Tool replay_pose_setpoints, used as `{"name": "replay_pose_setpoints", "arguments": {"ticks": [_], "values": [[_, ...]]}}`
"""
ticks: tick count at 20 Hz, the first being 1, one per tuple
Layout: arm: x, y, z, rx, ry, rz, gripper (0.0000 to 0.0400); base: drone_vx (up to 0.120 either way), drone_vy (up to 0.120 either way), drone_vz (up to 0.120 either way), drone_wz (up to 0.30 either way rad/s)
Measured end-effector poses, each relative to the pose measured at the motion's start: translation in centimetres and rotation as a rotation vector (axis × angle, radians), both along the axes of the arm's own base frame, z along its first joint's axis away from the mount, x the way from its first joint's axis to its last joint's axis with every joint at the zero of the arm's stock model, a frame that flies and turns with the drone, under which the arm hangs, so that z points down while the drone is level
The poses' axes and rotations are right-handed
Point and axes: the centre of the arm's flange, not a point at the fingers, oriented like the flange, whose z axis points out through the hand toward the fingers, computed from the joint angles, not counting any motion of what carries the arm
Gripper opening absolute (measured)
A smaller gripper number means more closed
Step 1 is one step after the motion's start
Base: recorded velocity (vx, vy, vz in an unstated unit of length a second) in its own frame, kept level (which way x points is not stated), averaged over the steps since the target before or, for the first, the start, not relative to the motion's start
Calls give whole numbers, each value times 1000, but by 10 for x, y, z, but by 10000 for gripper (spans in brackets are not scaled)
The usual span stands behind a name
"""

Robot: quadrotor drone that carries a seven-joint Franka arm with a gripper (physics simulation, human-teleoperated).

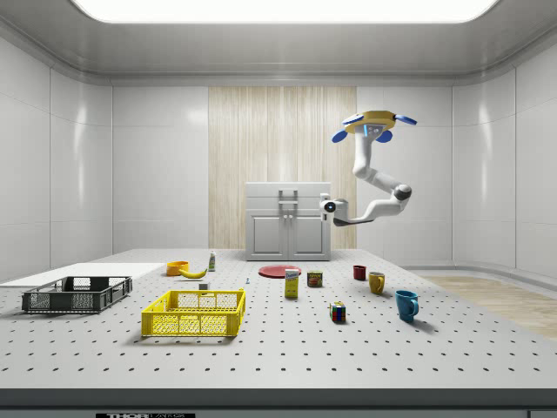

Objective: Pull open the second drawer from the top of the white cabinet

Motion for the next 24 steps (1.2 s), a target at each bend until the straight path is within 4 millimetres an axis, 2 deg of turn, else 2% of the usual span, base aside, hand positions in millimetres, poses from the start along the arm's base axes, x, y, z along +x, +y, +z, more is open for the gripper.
{"name": "replay_pose_setpoints", "arguments": {"ticks": [6,24], "values": [[0,0,0,0,0,0,300,120,-73,0,0],[0,0,0,0,0,0,300,120,0,0,0]]}}
